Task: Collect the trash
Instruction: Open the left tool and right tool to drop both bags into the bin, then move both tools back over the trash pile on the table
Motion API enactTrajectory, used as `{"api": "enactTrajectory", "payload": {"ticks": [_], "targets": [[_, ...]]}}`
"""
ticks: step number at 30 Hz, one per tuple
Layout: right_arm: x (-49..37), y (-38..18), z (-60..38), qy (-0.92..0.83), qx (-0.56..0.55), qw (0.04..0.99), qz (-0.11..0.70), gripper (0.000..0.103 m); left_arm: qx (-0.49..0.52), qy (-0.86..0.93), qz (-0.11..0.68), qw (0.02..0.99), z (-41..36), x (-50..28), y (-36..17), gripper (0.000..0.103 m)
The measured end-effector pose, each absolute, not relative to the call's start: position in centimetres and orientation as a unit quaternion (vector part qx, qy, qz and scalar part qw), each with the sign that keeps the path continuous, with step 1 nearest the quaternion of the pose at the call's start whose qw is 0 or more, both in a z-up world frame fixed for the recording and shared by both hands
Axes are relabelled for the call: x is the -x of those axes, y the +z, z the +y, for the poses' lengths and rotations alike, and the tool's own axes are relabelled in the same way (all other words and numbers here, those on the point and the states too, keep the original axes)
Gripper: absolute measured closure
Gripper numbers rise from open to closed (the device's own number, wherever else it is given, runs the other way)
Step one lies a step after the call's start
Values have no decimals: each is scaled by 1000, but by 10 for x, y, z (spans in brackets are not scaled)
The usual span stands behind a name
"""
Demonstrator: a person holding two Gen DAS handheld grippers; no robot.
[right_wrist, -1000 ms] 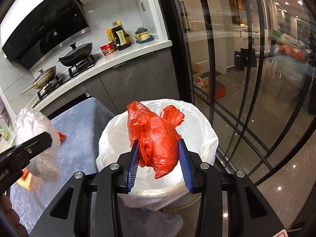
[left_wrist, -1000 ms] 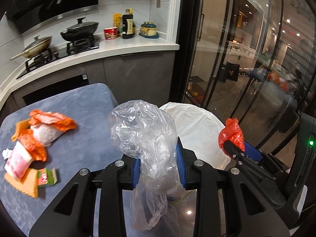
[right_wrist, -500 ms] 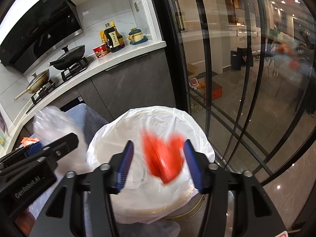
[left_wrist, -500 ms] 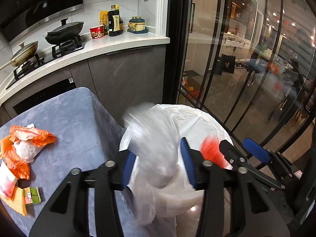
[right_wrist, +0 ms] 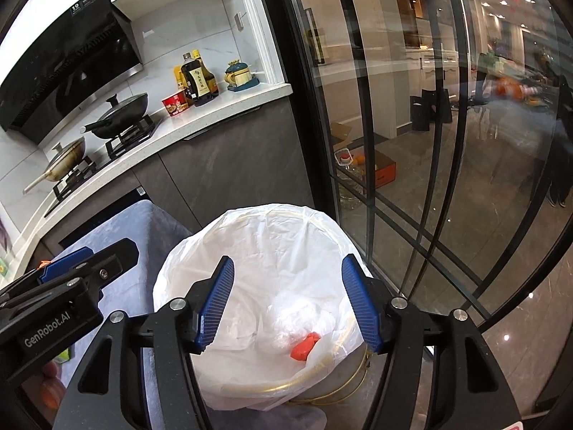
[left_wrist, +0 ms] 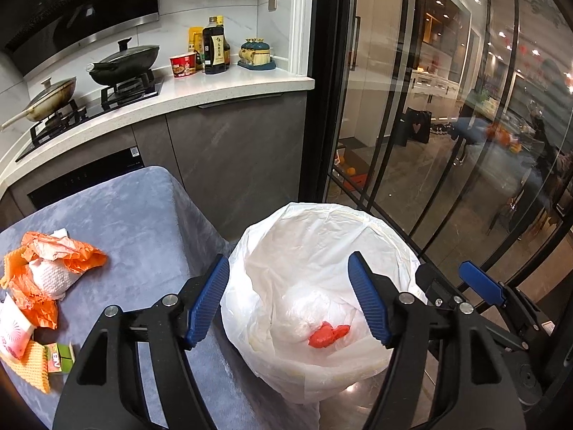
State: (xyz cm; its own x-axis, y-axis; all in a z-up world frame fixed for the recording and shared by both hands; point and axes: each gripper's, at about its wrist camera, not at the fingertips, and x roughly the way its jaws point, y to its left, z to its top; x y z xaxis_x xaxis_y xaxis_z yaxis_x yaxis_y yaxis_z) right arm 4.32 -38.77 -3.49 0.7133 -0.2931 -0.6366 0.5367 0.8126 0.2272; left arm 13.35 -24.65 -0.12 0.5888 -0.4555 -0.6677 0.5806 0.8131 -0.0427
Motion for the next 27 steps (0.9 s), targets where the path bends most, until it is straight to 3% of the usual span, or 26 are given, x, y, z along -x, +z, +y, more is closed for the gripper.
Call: {"api": "enactTrajectory", "payload": {"ticks": [5, 25, 27], "targets": [[-39, -31, -384, -232, -202, 904, 295, 38, -85, -290, 343, 889, -239, -132, 4, 38], [-40, -7, -320, -187, -172, 922, 292, 37, -47, -250, 329, 909, -159, -124, 30, 33], [-43, -5, -310, -179, -167, 924, 293, 37, -41, -240, 330, 912, -146, -125, 31, 29]]}}
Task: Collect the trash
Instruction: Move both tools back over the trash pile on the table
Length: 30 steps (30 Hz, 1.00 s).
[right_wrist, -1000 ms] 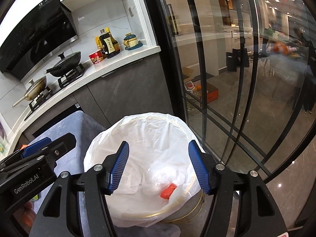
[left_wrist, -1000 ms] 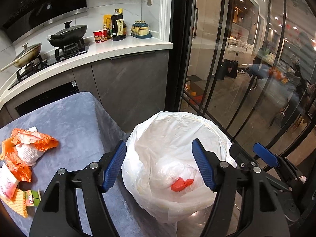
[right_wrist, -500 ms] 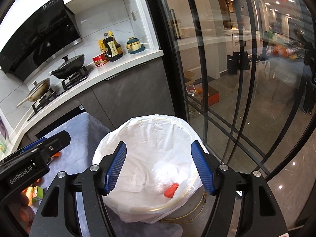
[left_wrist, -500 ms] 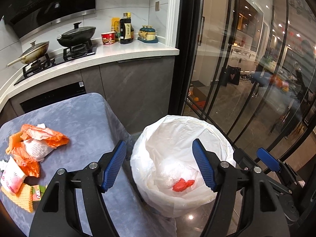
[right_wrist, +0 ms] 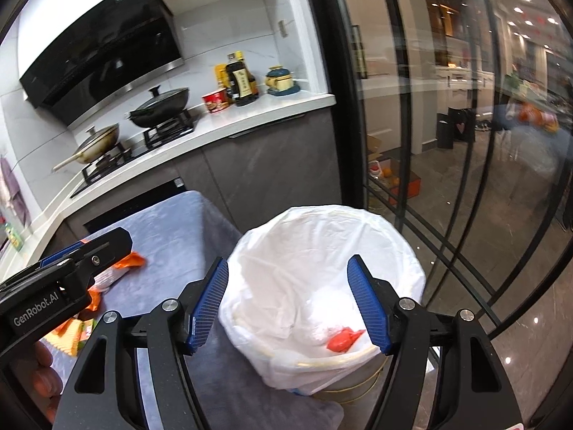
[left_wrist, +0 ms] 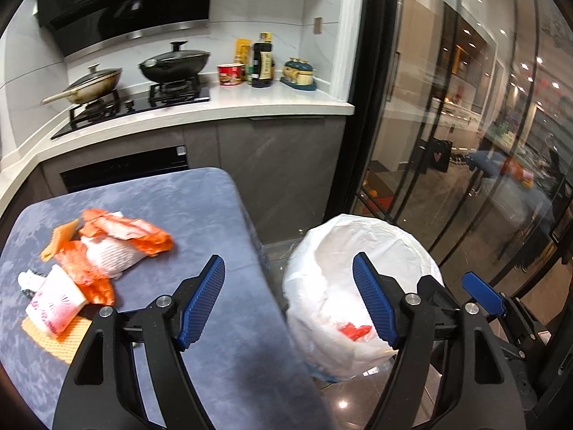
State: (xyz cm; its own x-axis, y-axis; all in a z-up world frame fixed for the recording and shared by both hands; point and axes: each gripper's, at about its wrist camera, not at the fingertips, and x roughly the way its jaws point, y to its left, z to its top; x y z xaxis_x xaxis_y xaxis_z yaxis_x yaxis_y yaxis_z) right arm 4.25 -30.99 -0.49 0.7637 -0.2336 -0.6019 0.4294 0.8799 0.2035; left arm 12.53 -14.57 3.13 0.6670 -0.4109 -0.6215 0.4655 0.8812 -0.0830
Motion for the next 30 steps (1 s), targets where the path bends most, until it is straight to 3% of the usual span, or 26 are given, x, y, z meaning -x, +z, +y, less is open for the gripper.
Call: {"api": "enactTrajectory", "payload": {"ticks": [15, 30], "targets": [[-69, -4, -226, -119, -137, 932, 313, 37, -4, -136, 346, 928, -22, -146, 24, 17], [-104, -20, -150, -64, -112, 929, 346, 37, 14, -57, 374, 926, 78, -163, -7, 14]]}}
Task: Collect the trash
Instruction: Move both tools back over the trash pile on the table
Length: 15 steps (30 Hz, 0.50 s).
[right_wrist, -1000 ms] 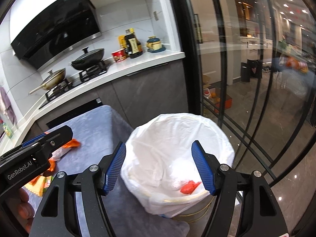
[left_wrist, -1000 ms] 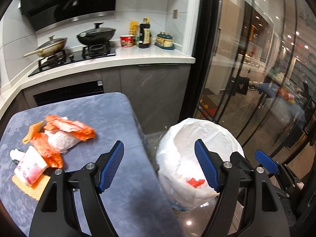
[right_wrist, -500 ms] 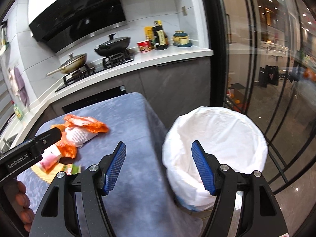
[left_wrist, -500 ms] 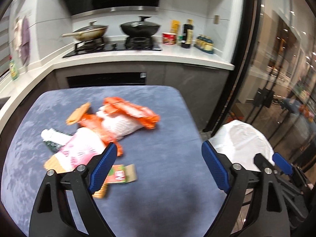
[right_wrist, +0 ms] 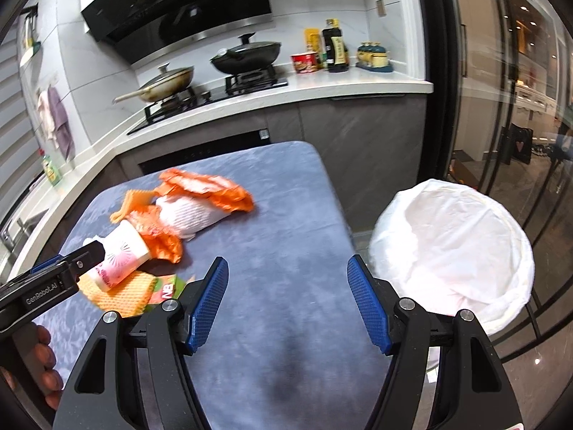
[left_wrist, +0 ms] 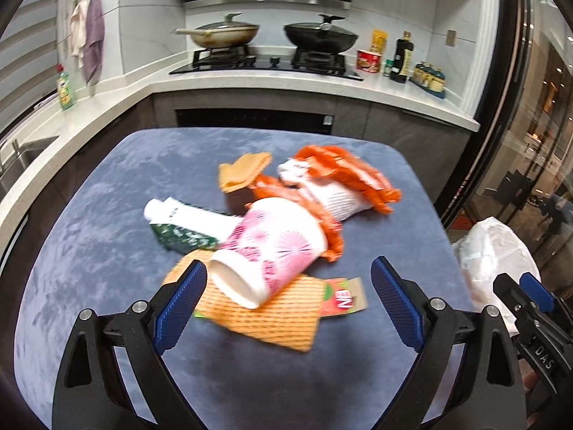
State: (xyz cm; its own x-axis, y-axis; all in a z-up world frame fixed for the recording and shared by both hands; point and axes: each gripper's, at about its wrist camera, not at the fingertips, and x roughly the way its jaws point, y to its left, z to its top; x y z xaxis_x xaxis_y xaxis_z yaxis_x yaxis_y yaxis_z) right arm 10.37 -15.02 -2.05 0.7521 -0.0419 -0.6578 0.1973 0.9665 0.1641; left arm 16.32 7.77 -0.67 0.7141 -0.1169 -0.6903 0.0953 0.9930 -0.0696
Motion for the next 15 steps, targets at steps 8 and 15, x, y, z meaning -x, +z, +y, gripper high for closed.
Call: {"api": "enactTrajectory", "payload": {"ticks": [8, 15], "targets": [[-122, -29, -125, -44, -101, 926, 360, 37, 21, -43, 384, 922, 100, -175, -22, 14], [-142, -40, -114, -33, -99, 922, 373, 37, 8, -51, 392, 919, 104, -192, -40, 12]]}}
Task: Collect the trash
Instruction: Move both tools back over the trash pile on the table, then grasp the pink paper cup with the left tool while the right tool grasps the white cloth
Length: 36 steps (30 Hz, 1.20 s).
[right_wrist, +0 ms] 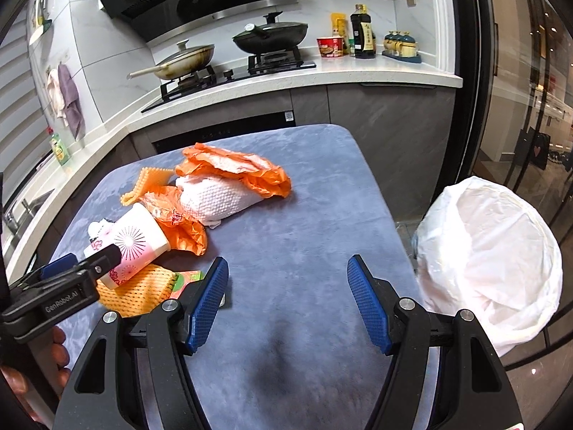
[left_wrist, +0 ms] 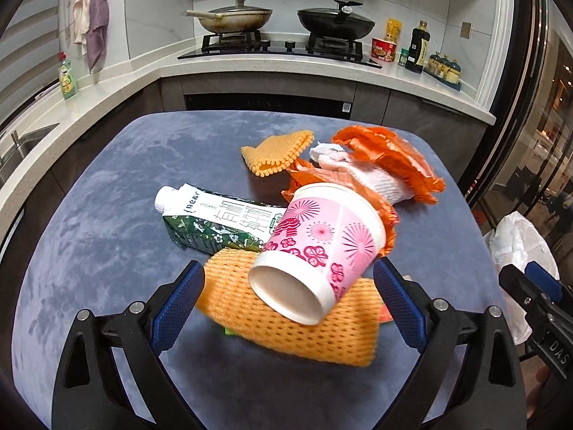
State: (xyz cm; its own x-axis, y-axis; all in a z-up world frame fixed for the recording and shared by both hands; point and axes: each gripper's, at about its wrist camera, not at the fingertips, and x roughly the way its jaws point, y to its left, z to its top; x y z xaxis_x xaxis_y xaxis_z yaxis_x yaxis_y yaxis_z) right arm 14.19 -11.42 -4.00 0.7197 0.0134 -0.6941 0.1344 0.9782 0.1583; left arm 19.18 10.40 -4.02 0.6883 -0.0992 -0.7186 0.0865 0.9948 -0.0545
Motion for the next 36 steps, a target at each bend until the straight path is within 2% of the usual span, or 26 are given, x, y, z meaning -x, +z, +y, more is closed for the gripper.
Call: {"api": "enactTrajectory", "payload": {"ticks": [19, 20, 23, 29, 36], "targets": [[-169, -53, -102, -21, -102, 916, 388, 37, 2, -93, 393, 915, 94, -213, -58, 13], [-169, -53, -102, -21, -102, 916, 388, 37, 2, -92, 394, 914, 94, -214, -58, 15], [-169, -53, -102, -21, -101, 916, 388, 37, 10, -102, 395, 913, 94, -214, -57, 33], [-174, -53, -100, -13, -105, 916, 386, 37, 12, -104, 382, 918, 97, -205, -48, 40], [-194, -52, -93, 12, -118, 917, 382, 37, 29, -89, 367, 925, 113, -198, -29, 43]]}}
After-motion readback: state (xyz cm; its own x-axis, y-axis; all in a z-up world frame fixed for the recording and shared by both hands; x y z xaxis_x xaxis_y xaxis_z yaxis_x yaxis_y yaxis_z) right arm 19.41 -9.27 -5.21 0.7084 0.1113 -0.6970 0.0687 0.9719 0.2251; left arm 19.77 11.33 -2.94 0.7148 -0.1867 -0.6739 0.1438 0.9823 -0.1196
